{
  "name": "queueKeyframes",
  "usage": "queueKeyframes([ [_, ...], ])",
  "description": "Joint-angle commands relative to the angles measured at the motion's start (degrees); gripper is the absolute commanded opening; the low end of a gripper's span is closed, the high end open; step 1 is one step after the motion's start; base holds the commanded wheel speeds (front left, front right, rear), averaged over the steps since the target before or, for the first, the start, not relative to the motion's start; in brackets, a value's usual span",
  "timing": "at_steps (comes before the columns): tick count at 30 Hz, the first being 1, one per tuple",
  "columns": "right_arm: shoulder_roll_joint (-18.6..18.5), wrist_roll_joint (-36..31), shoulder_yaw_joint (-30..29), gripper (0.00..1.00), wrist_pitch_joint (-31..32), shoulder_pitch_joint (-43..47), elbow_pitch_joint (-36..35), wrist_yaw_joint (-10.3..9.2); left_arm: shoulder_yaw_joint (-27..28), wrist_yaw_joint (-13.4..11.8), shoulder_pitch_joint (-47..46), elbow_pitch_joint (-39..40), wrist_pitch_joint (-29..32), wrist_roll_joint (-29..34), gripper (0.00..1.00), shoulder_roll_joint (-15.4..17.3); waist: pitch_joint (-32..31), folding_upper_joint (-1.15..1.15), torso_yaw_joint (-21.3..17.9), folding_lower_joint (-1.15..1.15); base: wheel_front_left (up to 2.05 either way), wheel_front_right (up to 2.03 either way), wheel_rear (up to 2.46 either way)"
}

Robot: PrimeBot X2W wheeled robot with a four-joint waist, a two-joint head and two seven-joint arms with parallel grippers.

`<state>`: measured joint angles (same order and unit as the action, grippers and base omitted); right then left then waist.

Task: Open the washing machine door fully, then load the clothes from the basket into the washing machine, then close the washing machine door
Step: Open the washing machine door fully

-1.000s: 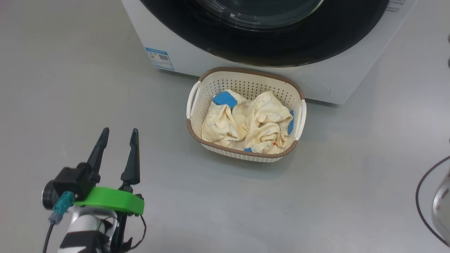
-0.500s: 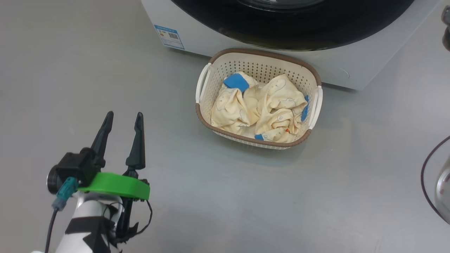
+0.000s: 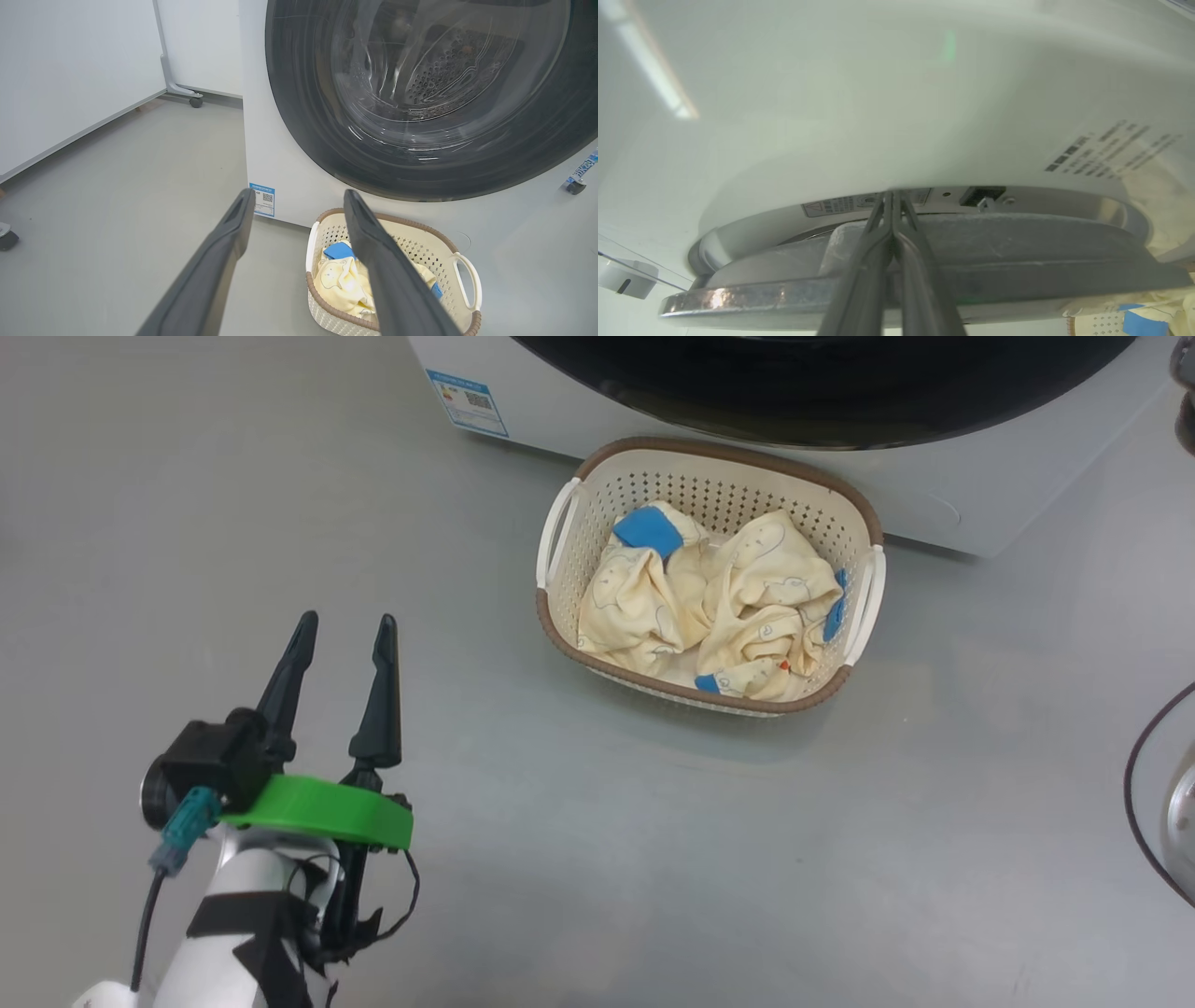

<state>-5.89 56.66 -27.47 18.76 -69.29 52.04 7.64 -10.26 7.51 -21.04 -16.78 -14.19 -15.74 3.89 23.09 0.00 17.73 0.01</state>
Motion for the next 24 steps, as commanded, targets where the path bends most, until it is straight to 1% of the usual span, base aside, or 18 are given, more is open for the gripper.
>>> queueKeyframes([
  [1, 1.0, -0.8, 0.4, 0.00, 0.7, -4.0, -1.4, -0.15, 1.6, 0.0, -1.5, 1.3, -0.8, -0.3, 1.00, 1.0, 0.2, 0.00, 0.2, -0.01, 0.00, 0.00, 0.00],
  [8, 0.9, -2.3, -1.1, 0.00, 1.4, -5.4, 0.0, -0.15, 1.0, 0.0, -2.1, 1.3, -0.8, -0.5, 1.00, 0.7, 0.7, 0.00, 0.6, -0.01, 0.00, 0.00, 0.00],
  [14, 1.2, -3.1, -1.9, 0.00, 3.6, -5.6, 0.9, -0.15, 1.1, 0.0, -2.1, 1.4, -0.8, -0.5, 1.00, 0.7, 0.7, 0.00, 0.5, -0.01, 0.00, 0.00, 0.00],
  [21, 1.4, -3.2, -3.3, 0.00, 7.7, -3.6, 1.8, -0.15, 0.9, 0.0, -1.6, 1.5, -0.8, -0.4, 1.00, 1.0, -0.8, 0.00, 0.4, -0.01, 0.00, 0.00, 0.00],
  [24, 1.2, -3.6, -4.4, 0.00, 8.3, -3.3, 2.2, -0.15, 0.9, 0.0, -1.3, 1.5, -0.8, -0.6, 1.00, 1.1, -1.0, 0.00, 0.5, -0.01, 0.00, 0.00, 0.00],
])
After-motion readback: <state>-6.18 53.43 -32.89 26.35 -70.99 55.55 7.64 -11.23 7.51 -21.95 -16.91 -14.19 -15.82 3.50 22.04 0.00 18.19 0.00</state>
